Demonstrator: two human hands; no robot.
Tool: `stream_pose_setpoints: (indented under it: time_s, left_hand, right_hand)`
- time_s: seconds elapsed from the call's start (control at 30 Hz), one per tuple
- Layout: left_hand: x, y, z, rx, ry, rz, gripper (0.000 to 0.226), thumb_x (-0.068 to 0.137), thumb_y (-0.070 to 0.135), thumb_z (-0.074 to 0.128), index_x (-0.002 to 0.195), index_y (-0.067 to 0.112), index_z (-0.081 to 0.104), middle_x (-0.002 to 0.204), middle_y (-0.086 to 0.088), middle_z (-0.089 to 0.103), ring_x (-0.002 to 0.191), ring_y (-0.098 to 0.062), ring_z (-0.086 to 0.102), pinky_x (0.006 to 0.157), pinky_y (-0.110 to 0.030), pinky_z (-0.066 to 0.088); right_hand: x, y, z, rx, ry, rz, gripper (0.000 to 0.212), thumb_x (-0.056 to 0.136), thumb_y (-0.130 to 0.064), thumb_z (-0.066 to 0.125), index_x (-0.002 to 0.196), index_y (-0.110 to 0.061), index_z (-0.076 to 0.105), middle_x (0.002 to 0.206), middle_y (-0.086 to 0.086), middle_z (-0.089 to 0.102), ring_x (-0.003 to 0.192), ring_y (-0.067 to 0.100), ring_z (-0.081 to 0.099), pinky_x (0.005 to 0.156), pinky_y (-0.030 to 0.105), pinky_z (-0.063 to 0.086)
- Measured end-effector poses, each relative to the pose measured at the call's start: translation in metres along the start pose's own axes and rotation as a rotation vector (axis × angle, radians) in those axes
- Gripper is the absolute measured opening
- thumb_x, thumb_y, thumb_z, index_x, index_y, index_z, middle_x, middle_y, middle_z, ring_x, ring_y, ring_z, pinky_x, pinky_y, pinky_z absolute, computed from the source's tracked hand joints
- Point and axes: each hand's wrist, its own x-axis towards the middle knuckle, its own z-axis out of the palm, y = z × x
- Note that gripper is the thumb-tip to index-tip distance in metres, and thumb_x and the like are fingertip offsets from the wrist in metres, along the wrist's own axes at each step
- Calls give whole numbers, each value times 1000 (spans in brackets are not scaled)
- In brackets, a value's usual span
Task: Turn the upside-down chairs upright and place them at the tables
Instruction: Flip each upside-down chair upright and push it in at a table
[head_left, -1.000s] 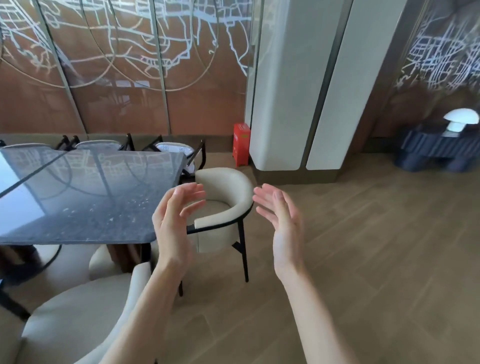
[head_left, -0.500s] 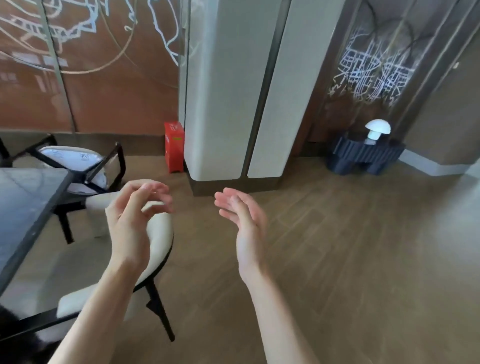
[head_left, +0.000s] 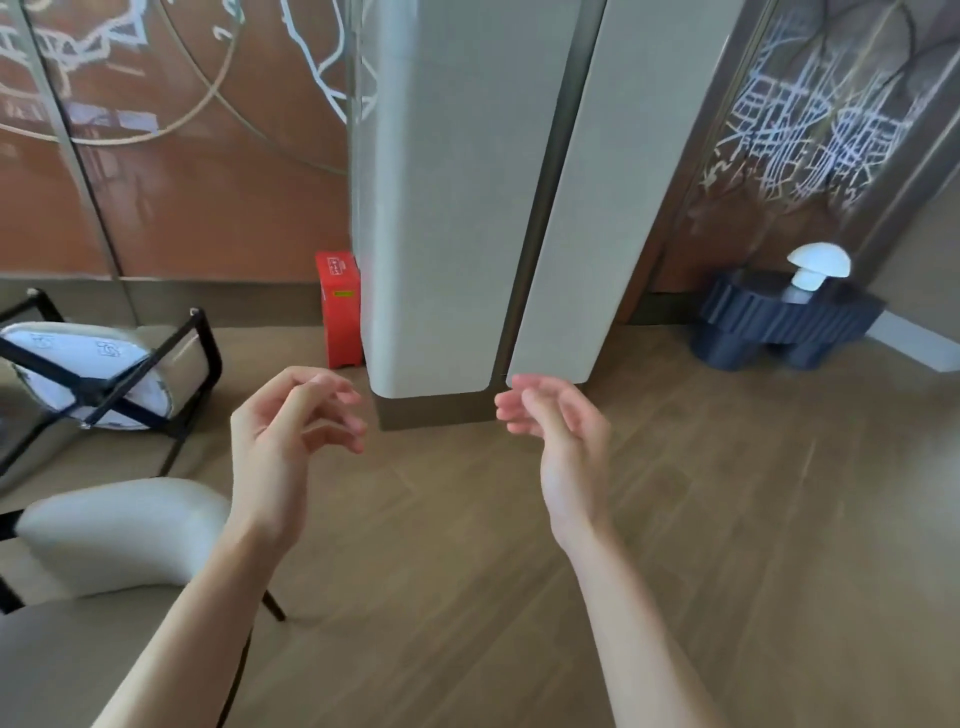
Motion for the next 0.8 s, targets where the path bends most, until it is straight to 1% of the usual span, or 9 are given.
stream_pose_setpoints:
  time_s: [0.1, 0.27, 0.33, 0.43, 0.5, 0.57, 0.7, 0.8]
  left_hand:
    - [61, -29, 25, 4, 91, 6, 20, 85, 19, 56, 69, 16, 67, 74, -10, 63, 59, -27, 59, 54, -31, 51]
    - [146, -55, 42, 49, 209, 14, 25, 90, 13, 52, 70, 14, 66, 76, -11, 62, 58, -26, 59, 53, -30, 51]
    - [178, -65, 35, 62, 280, 21, 27, 92, 12, 52, 69, 15, 66, 75, -11, 62, 57, -25, 59, 53, -29, 51]
    - [227, -86, 18, 82, 397, 35, 27, 90, 14, 52, 67, 16, 66, 71, -8, 63, 57, -26, 59, 52, -29, 51]
    - [263, -105, 5, 102, 462, 36, 26, 87, 14, 52, 66, 15, 66, 69, -7, 63, 57, -28, 58, 52, -30, 51]
    - [307, -132, -10, 113, 518, 30, 26, 88, 11, 51, 67, 14, 66, 66, -7, 62, 56, -27, 57, 51, -31, 50]
    - [410, -177, -39, 76, 564, 11, 34, 96, 7, 48, 67, 13, 66, 64, -6, 61, 53, -22, 57, 49, -29, 51]
    - [493, -192, -64, 61, 588, 1, 35, 96, 8, 49, 66, 15, 67, 64, -6, 61, 54, -20, 57, 49, -29, 50]
  right_hand:
    - [89, 26, 8, -11, -109, 20, 27, 85, -23, 57, 99, -5, 71, 83, 6, 76, 80, 17, 71, 75, 28, 56]
    - [214, 52, 49, -26, -300, 40, 24, 86, -25, 58, 95, -9, 73, 82, 3, 77, 80, 15, 71, 73, 23, 56]
    - [253, 64, 76, -21, -375, 27, 22, 87, -25, 57, 93, -11, 73, 83, 3, 77, 81, 15, 71, 72, 21, 56]
    - [304, 92, 118, 17, -429, -16, 17, 87, -21, 58, 90, -14, 72, 79, 2, 75, 78, 14, 70, 69, 21, 55]
    - [338, 116, 146, 24, -461, -34, 16, 87, -19, 58, 90, -13, 72, 78, 4, 74, 77, 15, 70, 71, 20, 54]
    - [378, 143, 180, 5, -515, -33, 15, 88, -19, 58, 90, -13, 72, 79, 5, 74, 77, 15, 70, 73, 19, 54]
    - [463, 182, 256, -19, -597, -26, 16, 85, -21, 59, 89, -11, 72, 79, 7, 74, 76, 16, 69, 73, 21, 52]
    - [524, 202, 324, -8, -647, -2, 18, 84, -22, 60, 89, -11, 73, 81, 8, 74, 78, 15, 69, 74, 22, 52]
